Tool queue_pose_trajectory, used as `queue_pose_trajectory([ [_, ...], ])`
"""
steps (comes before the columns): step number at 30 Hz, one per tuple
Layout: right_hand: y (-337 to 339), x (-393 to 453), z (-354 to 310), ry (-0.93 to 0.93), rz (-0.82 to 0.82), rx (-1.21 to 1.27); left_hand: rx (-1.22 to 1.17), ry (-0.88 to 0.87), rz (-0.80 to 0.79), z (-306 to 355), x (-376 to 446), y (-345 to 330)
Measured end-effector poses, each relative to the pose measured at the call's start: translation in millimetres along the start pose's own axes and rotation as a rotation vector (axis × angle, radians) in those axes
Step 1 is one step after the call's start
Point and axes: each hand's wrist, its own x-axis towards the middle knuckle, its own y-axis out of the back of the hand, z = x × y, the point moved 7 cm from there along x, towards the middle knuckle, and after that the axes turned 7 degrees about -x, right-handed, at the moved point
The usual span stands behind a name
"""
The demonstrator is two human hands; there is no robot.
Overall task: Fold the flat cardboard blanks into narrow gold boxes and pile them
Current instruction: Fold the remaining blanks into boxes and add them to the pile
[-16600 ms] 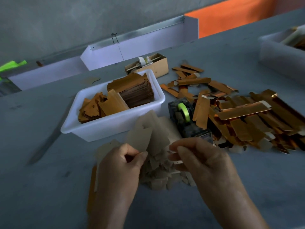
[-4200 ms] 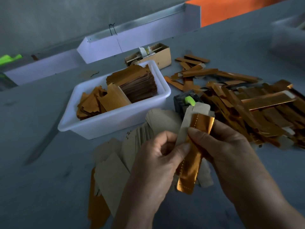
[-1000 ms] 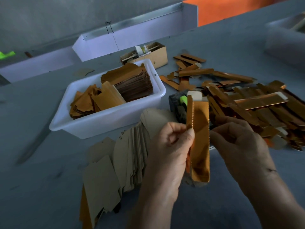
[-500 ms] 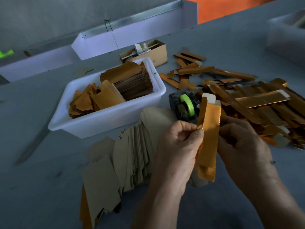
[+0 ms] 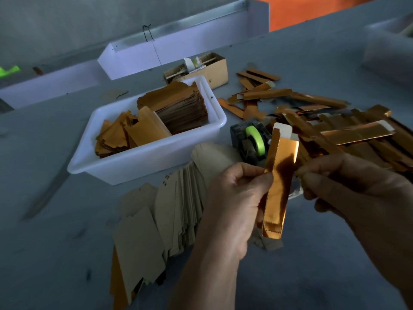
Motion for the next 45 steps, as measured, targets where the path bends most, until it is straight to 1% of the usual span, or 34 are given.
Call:
queue_pose_trajectory([
  [3,-11,1,-11,0.076,-0.086,-0.072,0.023,-0.031,0.014,1,-3,2],
  [8,-19,4,-15,0.127,-0.106,-0.213,-0.046,0.02,-0.004,-1,-5,1],
  [11,-22,5,-17,0.116,-0.127,-0.289,-0.066,0.037,-0.009,-3,-7,2],
  [14,-19,9,-15,0.073,-0.094,-0.385,-0.075,0.037,-0.029,-3,-8,3],
  [19,-18,10,-14,0.029,-0.049,-0.404,-0.121,0.072,-0.09,-4,-8,2],
  [24,-17,10,-11,0.01,-0.049,-0.441,-0.099,0.085,-0.168,-4,-9,-1],
  [26,-17,9,-14,0.014,-0.032,-0.467,-0.106,0.065,-0.137,-5,-9,-1],
  [30,-18,5,-21,0.016,0.012,-0.611,-0.077,-0.006,-0.048,-4,-12,0],
  [32,-19,3,-25,0.038,0.065,-0.68,0.002,-0.08,0.0,0,-15,-1],
  [36,-18,0,-30,0.036,0.179,-0.737,0.181,-0.279,0.13,12,-24,-5],
  [38,-17,-1,-31,0.035,0.217,-0.72,0.225,-0.331,0.169,15,-27,-5],
  [41,-10,0,-30,0.011,0.249,-0.668,0.161,-0.333,0.149,20,-29,-1],
  [43,-9,1,-26,-0.018,0.199,-0.625,0.11,-0.301,0.11,23,-28,0],
  [45,-11,3,-18,-0.077,0.103,-0.489,0.055,-0.237,0.094,17,-25,0],
])
